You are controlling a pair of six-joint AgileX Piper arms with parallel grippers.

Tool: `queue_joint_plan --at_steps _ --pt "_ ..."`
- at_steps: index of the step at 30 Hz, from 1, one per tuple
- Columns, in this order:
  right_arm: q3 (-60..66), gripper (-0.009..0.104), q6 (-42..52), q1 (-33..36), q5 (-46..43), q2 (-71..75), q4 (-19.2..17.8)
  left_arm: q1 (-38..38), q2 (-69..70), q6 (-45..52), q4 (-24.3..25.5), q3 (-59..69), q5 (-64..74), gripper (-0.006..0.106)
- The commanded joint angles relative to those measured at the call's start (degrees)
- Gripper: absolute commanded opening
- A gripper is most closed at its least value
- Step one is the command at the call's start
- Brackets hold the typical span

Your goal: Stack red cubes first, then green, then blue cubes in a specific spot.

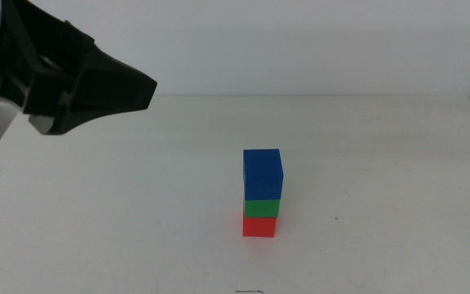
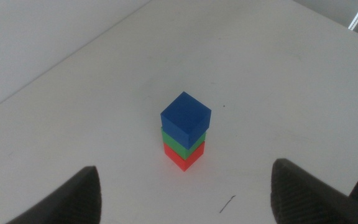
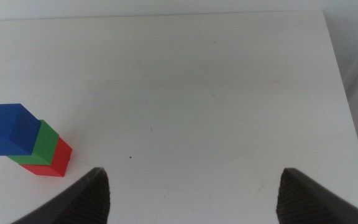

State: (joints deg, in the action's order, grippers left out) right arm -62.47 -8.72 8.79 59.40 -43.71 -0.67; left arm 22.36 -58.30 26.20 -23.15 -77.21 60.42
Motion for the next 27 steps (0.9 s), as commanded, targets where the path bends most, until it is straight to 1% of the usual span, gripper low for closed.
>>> queue_joint_plan --at_steps 1,3,5,7,8,10,12,14,17,21,23,27 --pt "-1.26 0.083 0.34 -0.43 -3.46 0.14 -0.48 -0.15 0.70 -1.28 0.30 -0.88 -5.04 0.093" --pt "-1.26 0.083 0.34 -0.43 -3.46 0.14 -0.53 -0.15 2.17 -4.50 6.64 0.59 -10.75 0.093" --pt "-1.26 0.083 0.34 -0.43 -3.46 0.14 -0.45 -0.20 4.44 -10.65 13.99 4.29 -20.01 0.093" --pt "-1.26 0.083 0.34 -0.43 -3.46 0.14 -0.80 -1.29 7.01 -16.70 18.48 9.00 -28.60 0.093" --pt "-1.26 0.083 0.34 -0.43 -3.46 0.14 -1.17 -2.95 8.41 -18.63 19.83 11.86 -32.79 0.093" --pt "-1.26 0.083 0.34 -0.43 -3.46 0.14 -1.10 -7.67 10.68 -19.81 20.01 16.90 -39.08 0.093" --pt "-1.26 0.083 0.34 -0.43 -3.46 0.14 -1.22 -12.21 13.28 -19.81 19.66 21.26 -42.25 0.093" --pt "-1.26 0.083 0.34 -0.43 -3.46 0.14 -1.36 -16.36 16.04 -19.81 20.13 24.66 -42.04 0.093" --pt "-1.26 0.083 0.34 -0.43 -3.46 0.14 -1.30 -20.02 19.33 -19.81 22.14 27.60 -41.63 0.093" --pt "-1.26 0.083 0.34 -0.43 -3.46 0.14 -1.35 -22.73 22.07 -19.81 22.23 28.91 -41.49 0.093" --pt "-1.26 0.083 0.34 -0.43 -3.46 0.14 -1.35 -23.07 22.88 -19.81 20.98 28.90 -41.22 0.093" --pt "-1.26 0.083 0.34 -0.43 -3.46 0.14 -1.35 -23.00 23.86 -19.81 20.98 28.90 -41.44 0.093"
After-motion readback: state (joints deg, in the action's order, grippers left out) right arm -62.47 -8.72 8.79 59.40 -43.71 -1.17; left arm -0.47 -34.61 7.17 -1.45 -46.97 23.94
